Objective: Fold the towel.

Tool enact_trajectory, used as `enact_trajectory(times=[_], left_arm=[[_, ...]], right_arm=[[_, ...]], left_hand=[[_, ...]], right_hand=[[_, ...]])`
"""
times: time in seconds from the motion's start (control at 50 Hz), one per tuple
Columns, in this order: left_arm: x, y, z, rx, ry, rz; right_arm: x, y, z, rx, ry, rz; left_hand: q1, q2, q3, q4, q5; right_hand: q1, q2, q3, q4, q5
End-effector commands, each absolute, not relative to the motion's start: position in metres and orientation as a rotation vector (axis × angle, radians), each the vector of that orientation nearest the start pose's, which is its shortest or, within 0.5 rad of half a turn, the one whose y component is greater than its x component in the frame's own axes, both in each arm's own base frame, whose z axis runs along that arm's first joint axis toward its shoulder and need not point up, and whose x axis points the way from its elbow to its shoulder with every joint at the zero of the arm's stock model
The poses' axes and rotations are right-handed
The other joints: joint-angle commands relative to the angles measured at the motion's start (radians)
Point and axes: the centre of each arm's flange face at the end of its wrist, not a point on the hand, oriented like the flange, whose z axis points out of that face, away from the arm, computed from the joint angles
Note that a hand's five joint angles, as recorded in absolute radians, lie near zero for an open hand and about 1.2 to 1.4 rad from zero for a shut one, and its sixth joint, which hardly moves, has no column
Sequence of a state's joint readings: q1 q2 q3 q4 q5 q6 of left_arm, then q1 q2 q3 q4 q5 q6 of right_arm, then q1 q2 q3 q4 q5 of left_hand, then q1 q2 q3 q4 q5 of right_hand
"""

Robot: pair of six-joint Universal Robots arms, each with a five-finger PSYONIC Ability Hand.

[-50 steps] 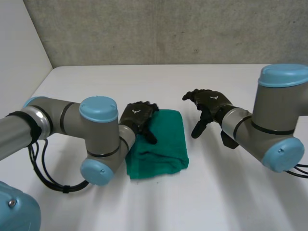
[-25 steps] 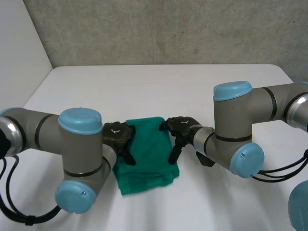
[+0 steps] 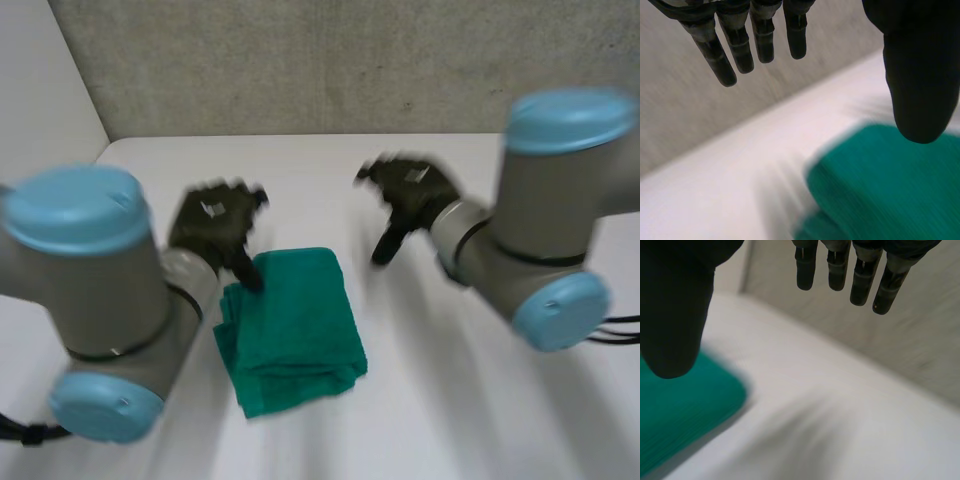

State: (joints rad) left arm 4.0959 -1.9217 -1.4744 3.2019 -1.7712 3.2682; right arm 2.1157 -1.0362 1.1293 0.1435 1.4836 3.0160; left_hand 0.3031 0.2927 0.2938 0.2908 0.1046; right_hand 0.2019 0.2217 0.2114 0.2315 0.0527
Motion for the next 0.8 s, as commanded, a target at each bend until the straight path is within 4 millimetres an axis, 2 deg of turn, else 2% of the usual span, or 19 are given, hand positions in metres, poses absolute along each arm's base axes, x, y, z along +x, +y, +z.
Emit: enact_trajectory(times=[0.02,0.1,0.14,0.16,0.24,0.4,0.8], left_arm=[[-0.265,-0.252,0.313,0.451,2.266,-2.356],[-0.252,-0.254,0.333,0.431,2.34,-2.345],[-0.25,-0.254,0.335,0.439,2.367,-2.333],[-0.245,-0.253,0.337,0.467,2.464,-2.281],[-0.238,-0.252,0.339,0.465,2.577,-2.232],[-0.233,-0.247,0.347,0.44,2.558,-2.273],[-0.234,-0.249,0.35,0.435,2.506,-2.34]], right_arm=[[0.263,-0.288,0.318,-0.487,1.983,-2.141],[0.243,-0.292,0.329,-0.435,2.0,-2.192],[0.24,-0.293,0.329,-0.43,2.009,-2.195],[0.237,-0.293,0.33,-0.435,2.041,-2.182],[0.234,-0.292,0.332,-0.446,2.077,-2.157],[0.232,-0.289,0.336,-0.449,2.086,-2.153],[0.232,-0.285,0.334,-0.449,2.089,-2.143]], left_hand=[[-0.048,-0.038,-0.039,-0.036,-0.024],[-0.081,-0.07,-0.071,-0.068,-0.057],[-0.087,-0.076,-0.077,-0.074,-0.063],[-0.107,-0.097,-0.098,-0.095,-0.083],[-0.11,-0.1,-0.101,-0.098,-0.086],[-0.11,-0.1,-0.101,-0.098,-0.086],[-0.113,-0.103,-0.104,-0.101,-0.089]], right_hand=[[-0.027,-0.047,-0.037,-0.057,-0.053],[-0.027,-0.047,-0.037,-0.057,-0.053],[-0.027,-0.047,-0.037,-0.057,-0.053],[-0.027,-0.047,-0.037,-0.057,-0.053],[-0.027,-0.047,-0.037,-0.057,-0.053],[-0.027,-0.047,-0.037,-0.057,-0.053],[-0.027,-0.047,-0.037,-0.057,-0.053]])
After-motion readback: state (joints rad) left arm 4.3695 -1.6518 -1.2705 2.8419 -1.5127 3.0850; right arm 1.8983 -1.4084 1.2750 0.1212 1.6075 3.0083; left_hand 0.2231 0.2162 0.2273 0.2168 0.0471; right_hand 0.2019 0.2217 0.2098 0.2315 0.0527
